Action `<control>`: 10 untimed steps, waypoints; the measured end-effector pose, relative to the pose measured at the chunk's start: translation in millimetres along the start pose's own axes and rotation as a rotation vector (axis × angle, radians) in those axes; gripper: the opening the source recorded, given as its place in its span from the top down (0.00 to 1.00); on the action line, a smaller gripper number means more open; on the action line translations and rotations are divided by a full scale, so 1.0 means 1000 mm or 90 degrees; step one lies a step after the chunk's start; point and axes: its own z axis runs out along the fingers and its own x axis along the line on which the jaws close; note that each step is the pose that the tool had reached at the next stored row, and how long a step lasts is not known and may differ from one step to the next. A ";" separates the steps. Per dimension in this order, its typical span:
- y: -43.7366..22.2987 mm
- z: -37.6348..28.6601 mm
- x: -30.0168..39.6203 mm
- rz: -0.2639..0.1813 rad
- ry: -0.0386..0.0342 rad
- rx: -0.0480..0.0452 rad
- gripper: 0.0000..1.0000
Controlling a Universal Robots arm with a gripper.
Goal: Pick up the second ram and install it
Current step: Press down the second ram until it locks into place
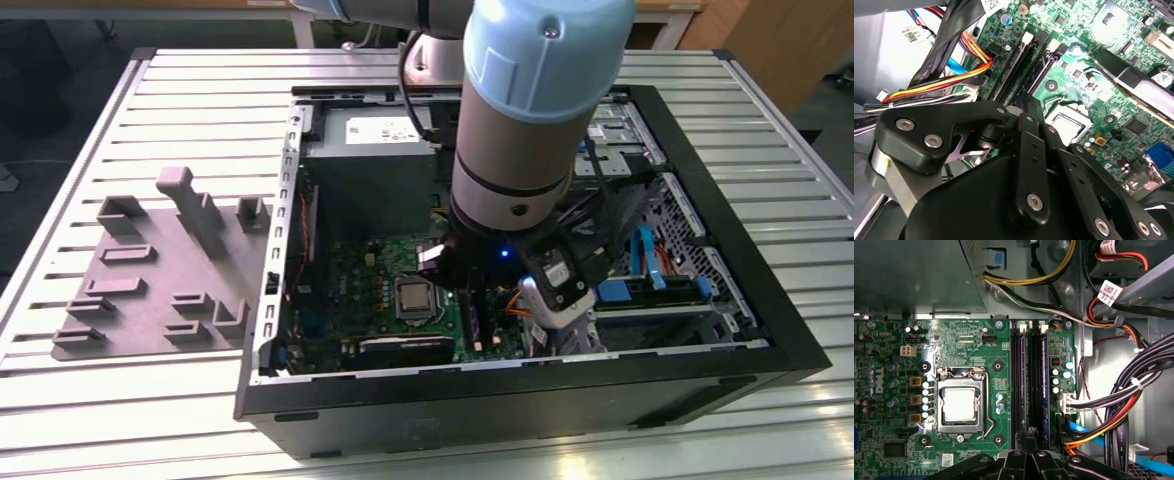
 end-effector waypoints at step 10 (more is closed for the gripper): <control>-0.0003 0.0025 0.0001 -0.003 0.0005 -0.0002 0.89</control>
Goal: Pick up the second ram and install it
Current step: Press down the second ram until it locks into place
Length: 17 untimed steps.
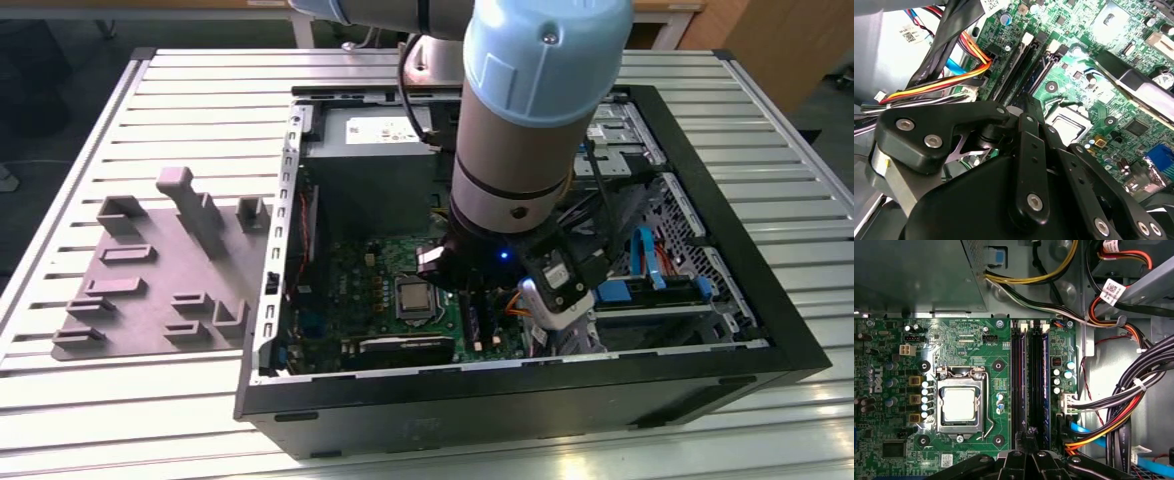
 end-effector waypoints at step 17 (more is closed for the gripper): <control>-0.0009 0.0081 0.0002 0.000 0.0001 0.0005 0.89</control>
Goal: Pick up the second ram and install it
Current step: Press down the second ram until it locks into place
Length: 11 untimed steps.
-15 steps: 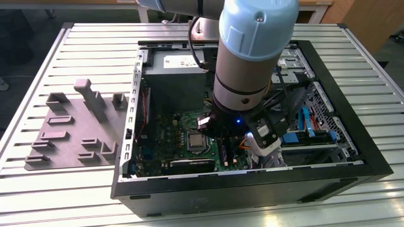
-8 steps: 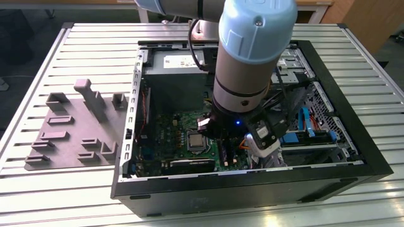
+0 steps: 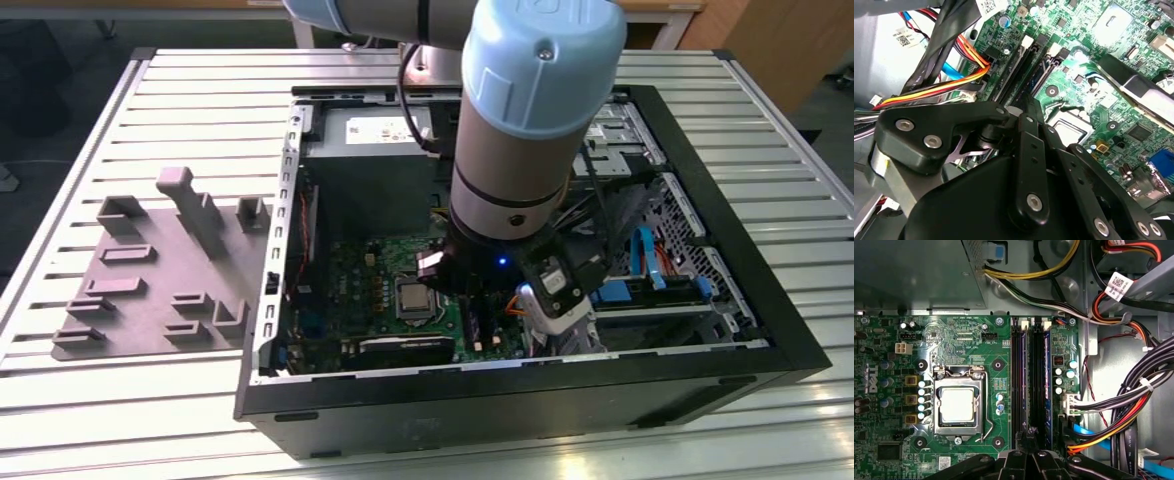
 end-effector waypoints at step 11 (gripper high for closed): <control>-0.0002 0.0028 0.0001 0.000 0.0000 -0.0002 0.89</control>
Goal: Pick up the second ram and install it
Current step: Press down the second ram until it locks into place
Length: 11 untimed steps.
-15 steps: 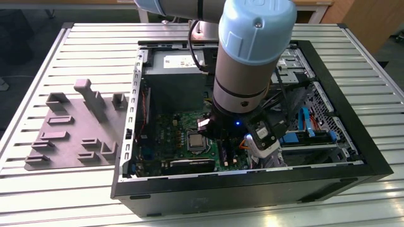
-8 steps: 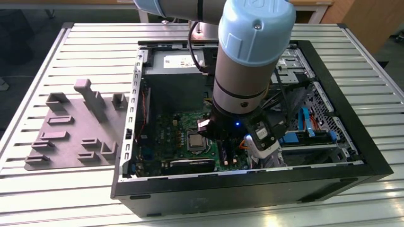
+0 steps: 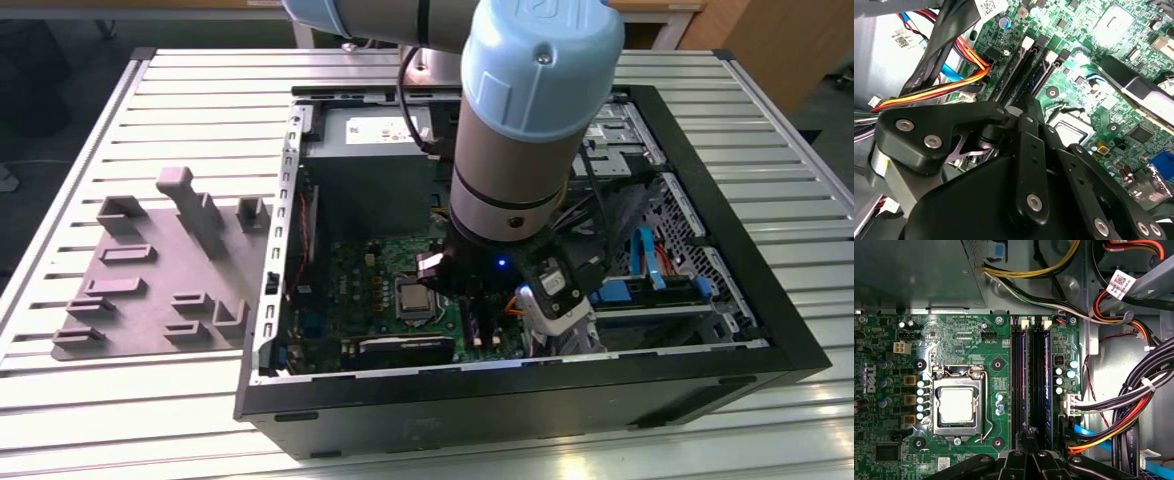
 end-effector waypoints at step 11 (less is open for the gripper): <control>0.0009 -0.0151 -0.0004 0.000 -0.0001 -0.0001 0.89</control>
